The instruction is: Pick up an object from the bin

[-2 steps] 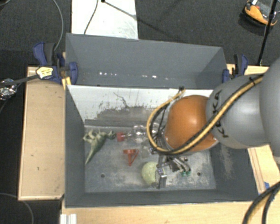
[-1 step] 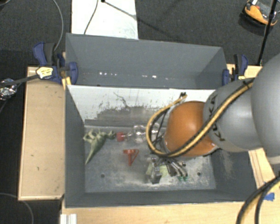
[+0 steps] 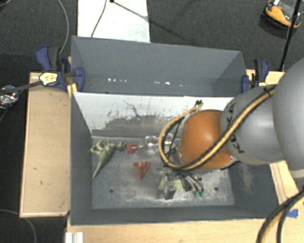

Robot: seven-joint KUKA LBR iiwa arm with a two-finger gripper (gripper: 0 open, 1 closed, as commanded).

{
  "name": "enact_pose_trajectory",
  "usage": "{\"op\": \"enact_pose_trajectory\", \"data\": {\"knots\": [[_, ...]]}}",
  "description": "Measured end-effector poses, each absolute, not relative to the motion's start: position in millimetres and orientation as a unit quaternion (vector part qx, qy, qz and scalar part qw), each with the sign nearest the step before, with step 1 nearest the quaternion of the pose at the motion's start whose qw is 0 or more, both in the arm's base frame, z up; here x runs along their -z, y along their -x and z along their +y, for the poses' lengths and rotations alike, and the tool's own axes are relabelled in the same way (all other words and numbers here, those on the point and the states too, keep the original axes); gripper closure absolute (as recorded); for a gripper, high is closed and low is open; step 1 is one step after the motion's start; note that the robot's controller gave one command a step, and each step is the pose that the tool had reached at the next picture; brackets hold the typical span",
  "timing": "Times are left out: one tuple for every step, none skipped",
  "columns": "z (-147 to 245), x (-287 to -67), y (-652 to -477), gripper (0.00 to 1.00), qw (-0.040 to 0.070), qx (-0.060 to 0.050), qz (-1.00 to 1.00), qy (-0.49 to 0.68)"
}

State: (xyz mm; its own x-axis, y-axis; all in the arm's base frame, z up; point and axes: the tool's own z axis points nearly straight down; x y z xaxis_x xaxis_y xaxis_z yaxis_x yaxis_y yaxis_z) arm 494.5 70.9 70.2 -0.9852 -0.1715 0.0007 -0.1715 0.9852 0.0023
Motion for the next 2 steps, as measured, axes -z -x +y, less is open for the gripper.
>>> {"op": "enact_pose_trajectory", "data": {"knots": [[70.9,-71.4,-494.2,1.00,0.000,0.001,-0.996,-0.086],[80.0,-109.9,-507.8,1.00,-0.002,0.001,-0.994,-0.113]]}}
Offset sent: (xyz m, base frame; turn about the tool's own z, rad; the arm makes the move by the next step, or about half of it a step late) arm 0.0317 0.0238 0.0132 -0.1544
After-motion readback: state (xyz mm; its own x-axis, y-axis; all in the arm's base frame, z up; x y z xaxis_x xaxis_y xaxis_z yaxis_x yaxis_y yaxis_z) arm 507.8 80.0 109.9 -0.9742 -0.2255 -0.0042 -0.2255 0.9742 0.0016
